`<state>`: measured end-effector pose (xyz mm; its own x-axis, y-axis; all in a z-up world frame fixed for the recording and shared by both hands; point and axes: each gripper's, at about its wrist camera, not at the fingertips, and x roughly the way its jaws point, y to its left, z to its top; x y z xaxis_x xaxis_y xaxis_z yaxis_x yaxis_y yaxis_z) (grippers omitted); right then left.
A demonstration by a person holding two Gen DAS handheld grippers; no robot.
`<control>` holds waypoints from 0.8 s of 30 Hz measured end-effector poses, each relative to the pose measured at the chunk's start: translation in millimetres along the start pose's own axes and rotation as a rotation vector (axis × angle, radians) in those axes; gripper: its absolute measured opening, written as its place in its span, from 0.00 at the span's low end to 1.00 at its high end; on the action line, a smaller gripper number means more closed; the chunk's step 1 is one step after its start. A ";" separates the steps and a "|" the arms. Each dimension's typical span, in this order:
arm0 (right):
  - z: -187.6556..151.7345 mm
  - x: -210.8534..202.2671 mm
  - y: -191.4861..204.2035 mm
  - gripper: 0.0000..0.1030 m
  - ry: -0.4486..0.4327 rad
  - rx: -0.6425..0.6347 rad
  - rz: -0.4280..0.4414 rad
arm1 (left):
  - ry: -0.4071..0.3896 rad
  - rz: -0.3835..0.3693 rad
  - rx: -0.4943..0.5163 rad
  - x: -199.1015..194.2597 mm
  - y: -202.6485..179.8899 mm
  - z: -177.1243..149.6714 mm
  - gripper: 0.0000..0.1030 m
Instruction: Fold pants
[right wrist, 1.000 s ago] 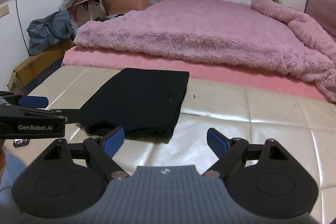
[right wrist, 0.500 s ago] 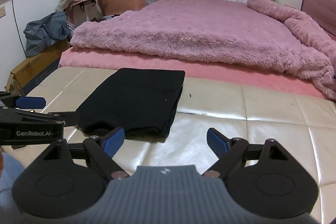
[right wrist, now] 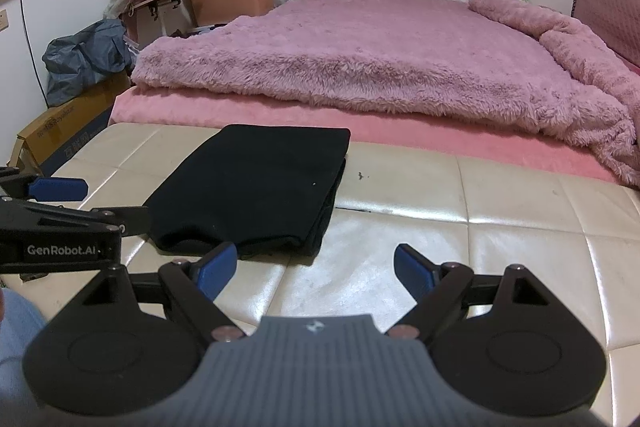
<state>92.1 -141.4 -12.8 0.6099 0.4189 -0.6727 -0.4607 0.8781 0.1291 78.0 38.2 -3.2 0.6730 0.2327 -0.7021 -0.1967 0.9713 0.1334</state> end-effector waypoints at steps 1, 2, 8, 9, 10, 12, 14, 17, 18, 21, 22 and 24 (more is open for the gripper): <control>0.0 0.0 0.1 0.79 0.000 0.000 -0.001 | 0.001 0.000 0.000 0.1 0.0 0.0 0.92; -0.3 0.2 0.2 0.80 0.000 0.001 -0.001 | 0.001 0.000 0.000 0.1 0.1 0.0 0.92; -0.5 0.2 -0.1 0.80 -0.001 0.000 0.000 | 0.000 0.000 -0.001 -0.3 -0.1 0.0 0.92; -0.3 0.1 -0.3 0.80 -0.001 0.001 0.001 | 0.001 -0.001 0.000 0.2 0.5 0.1 0.92; -0.4 0.2 -0.4 0.80 0.000 0.002 0.003 | 0.000 -0.001 -0.002 -0.2 0.2 -0.1 0.92; -0.5 -0.7 0.8 0.80 -0.001 0.002 0.005 | -0.001 -0.001 -0.004 -0.5 -0.1 -0.3 0.92; 0.0 -1.2 1.3 0.80 -0.002 0.001 0.013 | -0.001 0.001 -0.007 -1.2 -0.8 -1.0 0.92; -0.2 -2.1 3.2 0.80 -0.003 0.000 0.020 | 0.000 0.000 -0.006 -1.0 0.0 -0.7 0.92; -0.2 -2.4 3.8 0.80 -0.005 -0.001 0.020 | 0.000 -0.001 -0.006 -0.9 0.3 -0.6 0.92; -0.1 -2.8 4.8 0.80 -0.007 -0.001 0.022 | -0.002 0.004 -0.008 -2.2 -0.7 -0.9 0.92; -0.1 -2.7 5.0 0.80 -0.006 -0.001 0.022 | -0.003 0.006 -0.008 -3.5 -1.4 -1.3 0.92; -0.2 -2.8 4.9 0.80 -0.007 -0.001 0.022 | -0.005 0.012 -0.013 -5.5 -2.8 -1.8 0.92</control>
<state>88.1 -138.3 -10.5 0.6038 0.4399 -0.6648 -0.4747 0.8684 0.1435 73.6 34.2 -1.0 0.6743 0.2450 -0.6967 -0.2141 0.9677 0.1331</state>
